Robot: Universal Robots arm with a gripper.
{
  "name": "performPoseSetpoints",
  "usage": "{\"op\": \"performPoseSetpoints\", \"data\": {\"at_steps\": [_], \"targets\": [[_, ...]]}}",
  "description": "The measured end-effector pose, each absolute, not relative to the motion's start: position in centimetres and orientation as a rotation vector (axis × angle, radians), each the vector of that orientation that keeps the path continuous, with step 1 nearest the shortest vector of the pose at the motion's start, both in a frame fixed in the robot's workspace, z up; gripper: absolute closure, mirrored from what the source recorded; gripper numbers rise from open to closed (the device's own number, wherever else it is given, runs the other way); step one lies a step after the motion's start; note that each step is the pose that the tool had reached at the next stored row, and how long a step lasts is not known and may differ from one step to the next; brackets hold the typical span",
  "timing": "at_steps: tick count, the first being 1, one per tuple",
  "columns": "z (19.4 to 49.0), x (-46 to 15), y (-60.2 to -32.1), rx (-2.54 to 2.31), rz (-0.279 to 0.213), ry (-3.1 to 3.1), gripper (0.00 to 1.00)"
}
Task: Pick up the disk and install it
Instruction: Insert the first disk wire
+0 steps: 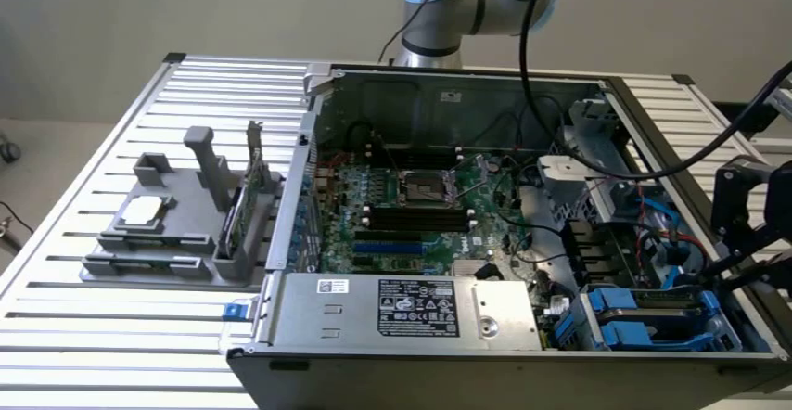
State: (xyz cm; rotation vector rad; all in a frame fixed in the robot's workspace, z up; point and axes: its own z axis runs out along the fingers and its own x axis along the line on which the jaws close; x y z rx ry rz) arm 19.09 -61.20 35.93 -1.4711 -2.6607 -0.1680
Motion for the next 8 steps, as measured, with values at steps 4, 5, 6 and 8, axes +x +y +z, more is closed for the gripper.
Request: {"op": "performPoseSetpoints", "data": {"at_steps": [4,5,6,8], "targets": [[35.83,19.09,-61.27,-1.471,-0.168,-2.661,0.78],[35.8,19.09,-61.3,-1.471,-0.168,-2.661,0.78],[35.8,19.09,-61.3,-1.471,-0.168,-2.661,0.76],[35.79,19.07,-61.31,-1.471,-0.168,-2.661,0.7]]}}
